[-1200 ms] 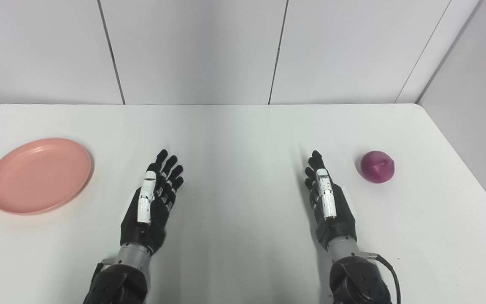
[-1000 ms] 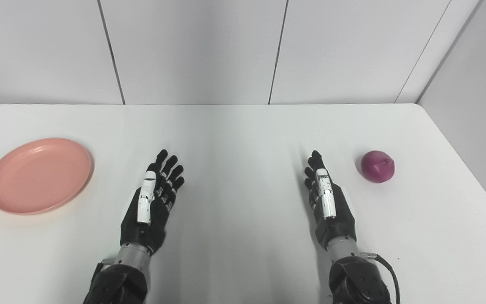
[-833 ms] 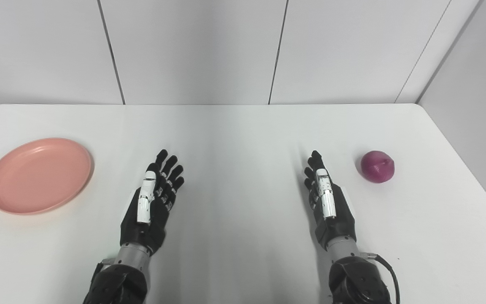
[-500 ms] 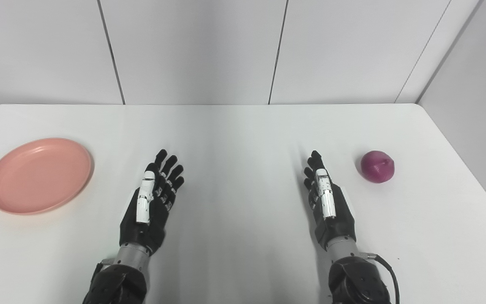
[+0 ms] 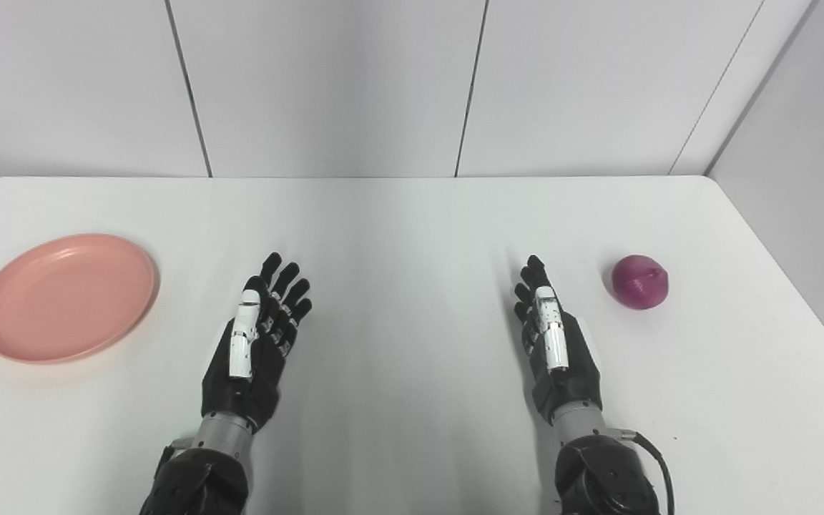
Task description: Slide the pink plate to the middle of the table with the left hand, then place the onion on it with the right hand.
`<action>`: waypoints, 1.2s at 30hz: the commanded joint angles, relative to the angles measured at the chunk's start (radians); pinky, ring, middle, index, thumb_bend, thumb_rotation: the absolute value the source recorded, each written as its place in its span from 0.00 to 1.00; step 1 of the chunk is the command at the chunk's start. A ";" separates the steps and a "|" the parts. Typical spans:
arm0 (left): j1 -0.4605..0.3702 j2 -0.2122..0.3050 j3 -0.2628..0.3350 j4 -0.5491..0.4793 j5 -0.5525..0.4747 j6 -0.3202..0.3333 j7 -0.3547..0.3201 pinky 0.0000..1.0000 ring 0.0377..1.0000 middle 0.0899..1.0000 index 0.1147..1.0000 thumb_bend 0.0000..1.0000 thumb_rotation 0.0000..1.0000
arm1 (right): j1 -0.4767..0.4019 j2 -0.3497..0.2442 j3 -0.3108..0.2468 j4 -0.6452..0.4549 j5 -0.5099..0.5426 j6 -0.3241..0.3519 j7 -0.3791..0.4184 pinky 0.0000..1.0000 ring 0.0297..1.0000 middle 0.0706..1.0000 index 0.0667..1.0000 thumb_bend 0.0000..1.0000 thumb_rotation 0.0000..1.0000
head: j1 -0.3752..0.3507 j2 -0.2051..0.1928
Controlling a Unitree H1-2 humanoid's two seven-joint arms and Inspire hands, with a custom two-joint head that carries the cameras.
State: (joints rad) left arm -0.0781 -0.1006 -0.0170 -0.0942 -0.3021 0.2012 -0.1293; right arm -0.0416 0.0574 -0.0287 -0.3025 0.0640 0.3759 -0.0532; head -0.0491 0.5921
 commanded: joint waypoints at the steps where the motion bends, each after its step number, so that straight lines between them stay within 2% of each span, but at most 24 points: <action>1: 0.001 -0.011 -0.004 0.003 0.017 -0.003 0.017 0.95 0.95 0.97 0.97 0.46 1.00 | 0.002 -0.004 0.005 -0.005 0.020 -0.004 0.024 1.00 1.00 1.00 1.00 0.30 1.00 | 0.018 -0.006; 4: 0.003 -0.020 -0.013 0.009 0.034 -0.010 0.026 0.95 0.95 0.97 0.97 0.46 1.00 | 0.005 -0.015 0.004 0.003 0.027 -0.022 0.030 1.00 1.00 1.00 1.00 0.28 1.00 | 0.046 -0.017; 10: 0.003 -0.048 -0.035 0.049 0.063 -0.051 0.034 0.96 0.96 0.97 0.96 0.46 1.00 | 0.015 -0.038 -0.008 -0.002 0.044 -0.031 0.038 1.00 1.00 1.00 1.00 0.23 1.00 | 0.193 -0.061; 11: 0.002 -0.055 -0.037 0.054 0.067 -0.056 0.039 0.96 0.95 0.96 0.96 0.46 1.00 | 0.016 -0.046 -0.008 -0.004 0.045 -0.032 0.043 1.00 1.00 1.00 1.00 0.21 1.00 | 0.193 -0.061; 12: 0.001 -0.063 -0.040 0.062 0.071 -0.064 0.044 0.95 0.95 0.96 0.95 0.45 1.00 | 0.017 -0.054 -0.010 -0.004 0.049 -0.031 0.048 1.00 1.00 1.00 1.00 0.20 1.00 | 0.228 -0.071; 13: 0.000 -0.069 -0.042 0.068 0.074 -0.071 0.047 0.95 0.95 0.96 0.95 0.45 1.00 | 0.018 -0.058 -0.012 -0.006 0.052 -0.029 0.050 1.00 1.00 1.00 1.00 0.20 1.00 | 0.228 -0.071; 19: -0.008 -0.097 -0.060 0.111 0.100 -0.107 0.063 0.95 0.94 0.94 0.92 0.44 1.00 | 0.019 -0.075 -0.029 -0.002 0.081 -0.039 0.062 1.00 1.00 1.00 1.00 0.16 1.00 | 0.333 -0.112; 27: -0.026 -0.125 -0.080 0.166 0.126 -0.138 0.094 0.94 0.95 0.97 0.97 0.44 1.00 | 0.011 -0.079 -0.042 -0.005 0.092 -0.024 0.053 1.00 1.00 1.00 1.00 0.14 1.00 | 0.458 -0.166; 31: -0.039 -0.133 -0.089 0.198 0.136 -0.158 0.105 0.93 0.95 0.96 0.96 0.43 1.00 | 0.002 -0.080 -0.052 0.009 0.098 -0.028 0.055 1.00 1.00 1.00 1.00 0.14 1.00 | 0.507 -0.192; 33: -0.049 -0.135 -0.092 0.219 0.141 -0.171 0.110 0.94 0.95 0.97 0.96 0.43 1.00 | -0.006 -0.080 -0.060 0.029 0.110 -0.036 0.059 1.00 1.00 1.00 1.00 0.16 1.00 | 0.527 -0.206; 36: -0.060 -0.138 -0.095 0.250 0.142 -0.195 0.114 0.94 0.95 0.96 0.96 0.42 1.00 | -0.018 -0.093 -0.068 0.091 0.115 -0.094 0.072 1.00 1.00 1.00 1.00 0.20 1.00 | 0.555 -0.227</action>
State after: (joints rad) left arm -0.1450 -0.1738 -0.1051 0.0998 -0.1684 0.0008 -0.0332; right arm -0.0467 -0.0252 -0.0964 -0.2360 0.1762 0.3251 0.0041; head 0.4985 0.3712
